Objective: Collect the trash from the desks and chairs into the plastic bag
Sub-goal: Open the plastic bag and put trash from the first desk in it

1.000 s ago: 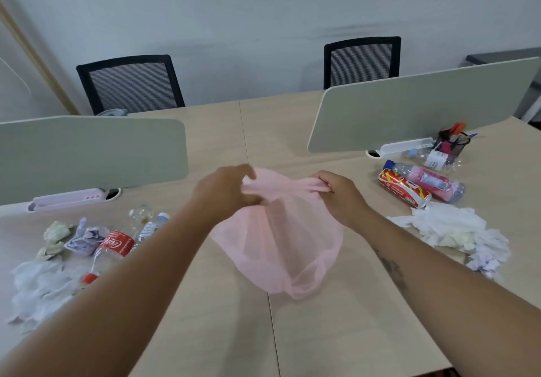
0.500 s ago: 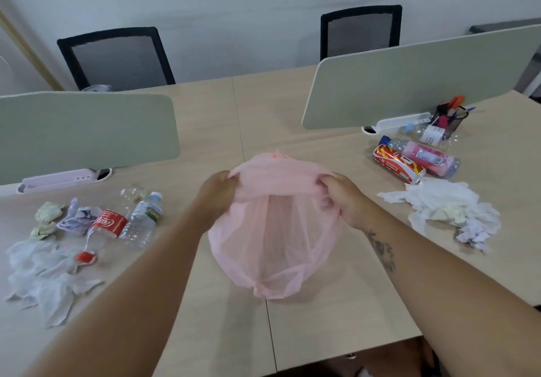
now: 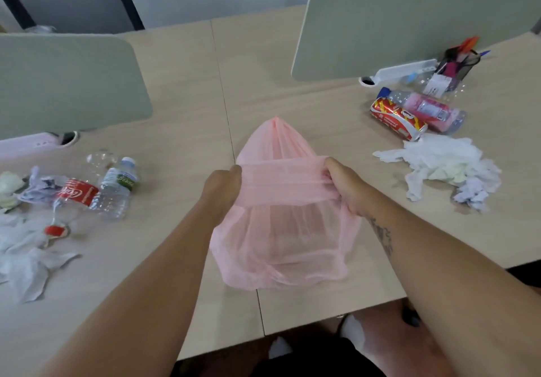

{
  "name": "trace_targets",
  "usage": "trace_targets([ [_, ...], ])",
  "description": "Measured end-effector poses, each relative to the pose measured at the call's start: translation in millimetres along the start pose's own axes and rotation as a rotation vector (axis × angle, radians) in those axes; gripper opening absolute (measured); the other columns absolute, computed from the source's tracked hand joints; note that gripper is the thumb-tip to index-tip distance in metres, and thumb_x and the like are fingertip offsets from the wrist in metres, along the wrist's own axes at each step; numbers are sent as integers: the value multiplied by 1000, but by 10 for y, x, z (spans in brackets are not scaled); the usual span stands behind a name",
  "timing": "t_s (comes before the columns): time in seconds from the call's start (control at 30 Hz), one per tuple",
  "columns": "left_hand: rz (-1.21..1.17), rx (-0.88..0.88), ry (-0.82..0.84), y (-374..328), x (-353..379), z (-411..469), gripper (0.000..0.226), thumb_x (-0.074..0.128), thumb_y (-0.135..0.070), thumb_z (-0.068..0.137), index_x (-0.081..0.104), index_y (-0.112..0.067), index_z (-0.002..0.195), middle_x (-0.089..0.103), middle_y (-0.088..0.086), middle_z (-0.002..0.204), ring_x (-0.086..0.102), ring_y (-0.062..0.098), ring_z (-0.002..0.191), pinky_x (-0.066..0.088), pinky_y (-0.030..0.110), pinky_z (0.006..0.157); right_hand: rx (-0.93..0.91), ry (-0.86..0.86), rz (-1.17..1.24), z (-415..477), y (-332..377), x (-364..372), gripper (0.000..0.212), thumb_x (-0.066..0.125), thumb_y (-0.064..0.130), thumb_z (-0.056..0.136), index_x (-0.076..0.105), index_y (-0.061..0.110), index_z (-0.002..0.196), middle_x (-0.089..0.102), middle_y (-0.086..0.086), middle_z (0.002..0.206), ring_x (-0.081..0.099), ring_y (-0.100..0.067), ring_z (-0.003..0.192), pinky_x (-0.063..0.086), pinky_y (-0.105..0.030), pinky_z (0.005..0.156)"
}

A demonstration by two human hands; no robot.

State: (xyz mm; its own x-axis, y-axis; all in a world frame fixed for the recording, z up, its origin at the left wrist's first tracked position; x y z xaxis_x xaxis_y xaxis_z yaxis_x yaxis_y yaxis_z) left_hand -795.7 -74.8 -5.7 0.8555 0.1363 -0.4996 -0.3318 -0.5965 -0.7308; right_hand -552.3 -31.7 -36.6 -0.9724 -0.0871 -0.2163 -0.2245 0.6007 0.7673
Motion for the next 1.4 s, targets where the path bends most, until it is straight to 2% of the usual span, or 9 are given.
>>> trace_targets([
  [0.23,54,-107,87,157,260,48,32,38,-31,93,58,-7,87,52,6,76,44,22,57,31,23,50,-32,-15,-267,117,-125,-249,36,40,41,88,61,12,93,64,-7,88,58,-21,73,44,-29,63],
  [0.37,33,-87,67,27,451,68,34,38,-31,91,59,-4,90,53,9,76,46,24,57,34,24,50,-143,-88,-237,99,-59,-724,51,52,63,76,63,20,103,66,-1,104,64,-23,99,51,-38,82],
  [0.5,5,-67,76,-184,805,66,33,37,-31,89,56,-5,85,51,11,75,45,25,58,34,26,52,-202,-284,-375,146,-128,-1394,82,43,88,64,52,41,130,49,2,141,41,-26,133,35,-48,110],
  [0.67,119,-1,73,-396,1267,16,36,34,-25,93,56,0,81,53,17,77,47,30,66,37,33,58,-119,-411,-832,258,-477,-2152,98,42,89,67,8,48,149,3,2,163,0,-32,148,7,-53,116],
  [1.0,281,40,-55,-416,1690,-42,50,30,-33,99,63,4,96,61,25,85,55,34,73,41,38,67,-206,-420,-1056,922,-722,-2760,108,38,95,60,-10,51,146,-17,-1,161,-11,-44,145,9,-65,111],
  [1.1,303,9,-83,-429,1766,-48,52,30,-38,101,62,3,98,62,29,95,57,37,77,43,41,71,-219,-434,-1077,1056,-779,-2753,91,42,87,69,15,47,146,13,-6,156,20,-43,138,27,-57,105],
  [1.2,322,1,-90,-460,1830,-101,51,29,-38,101,60,2,98,61,27,96,56,37,80,41,39,71,-370,-579,-1037,1080,-851,-2727,56,58,61,79,55,23,120,52,-13,116,49,-36,101,42,-42,79],
  [1.3,285,0,-79,-465,1877,-152,54,30,-42,102,61,3,98,61,26,95,59,41,86,41,39,73,-487,-606,-1012,1049,-956,-2697,38,67,39,76,60,10,99,57,-15,86,54,-35,76,45,-40,62],
  [1.4,214,-6,-40,-512,1921,-203,49,32,-42,102,57,-3,86,57,14,81,50,28,68,37,34,63,-525,-574,-1019,963,-979,-2707,30,73,28,72,59,8,89,57,-13,77,54,-34,66,44,-38,57],
])
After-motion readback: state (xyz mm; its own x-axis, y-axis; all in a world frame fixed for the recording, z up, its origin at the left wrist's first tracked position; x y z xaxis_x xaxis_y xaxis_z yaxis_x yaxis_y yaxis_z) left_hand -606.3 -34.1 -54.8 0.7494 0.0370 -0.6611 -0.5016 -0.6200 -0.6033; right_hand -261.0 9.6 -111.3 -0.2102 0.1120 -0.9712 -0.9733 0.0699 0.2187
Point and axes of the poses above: each hand's wrist, its own z-axis towards the middle knuckle, its own x-axis out of the palm, y = z × x, the point moved 3 cm from there along z, towards the middle knuckle
